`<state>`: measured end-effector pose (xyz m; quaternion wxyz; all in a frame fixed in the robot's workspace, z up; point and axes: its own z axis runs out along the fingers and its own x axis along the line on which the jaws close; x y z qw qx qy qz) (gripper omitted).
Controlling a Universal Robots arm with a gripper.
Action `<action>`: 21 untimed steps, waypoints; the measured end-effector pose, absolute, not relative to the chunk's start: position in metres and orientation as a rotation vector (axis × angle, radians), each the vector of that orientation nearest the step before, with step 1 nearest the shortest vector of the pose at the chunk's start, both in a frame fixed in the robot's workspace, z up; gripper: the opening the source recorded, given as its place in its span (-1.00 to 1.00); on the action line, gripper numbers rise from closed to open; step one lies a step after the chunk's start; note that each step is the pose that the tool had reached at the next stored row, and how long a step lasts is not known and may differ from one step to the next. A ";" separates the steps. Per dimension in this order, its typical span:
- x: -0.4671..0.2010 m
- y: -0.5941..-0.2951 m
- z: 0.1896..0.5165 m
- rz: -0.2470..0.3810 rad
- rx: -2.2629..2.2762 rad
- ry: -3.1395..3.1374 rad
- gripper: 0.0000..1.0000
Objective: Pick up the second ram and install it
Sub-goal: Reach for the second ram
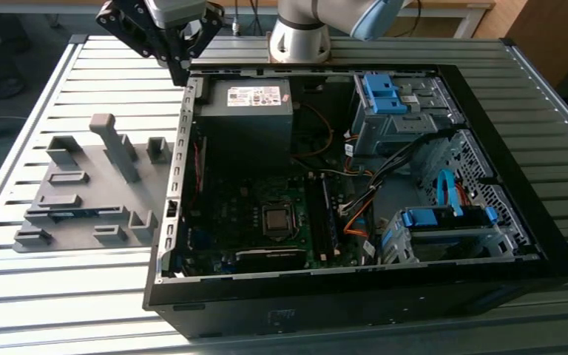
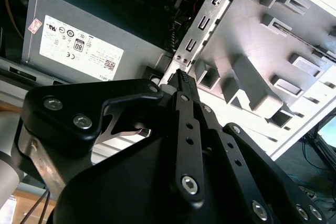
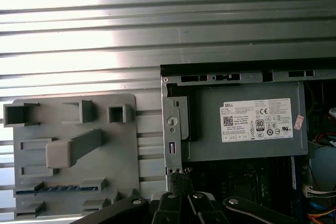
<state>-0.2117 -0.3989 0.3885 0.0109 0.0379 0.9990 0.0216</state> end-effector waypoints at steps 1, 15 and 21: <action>-0.213 -0.399 0.388 0.067 0.118 3.117 -0.79; -0.216 -0.399 0.388 0.068 0.118 3.117 -0.79; -0.217 -0.399 0.388 0.067 0.118 3.117 -0.79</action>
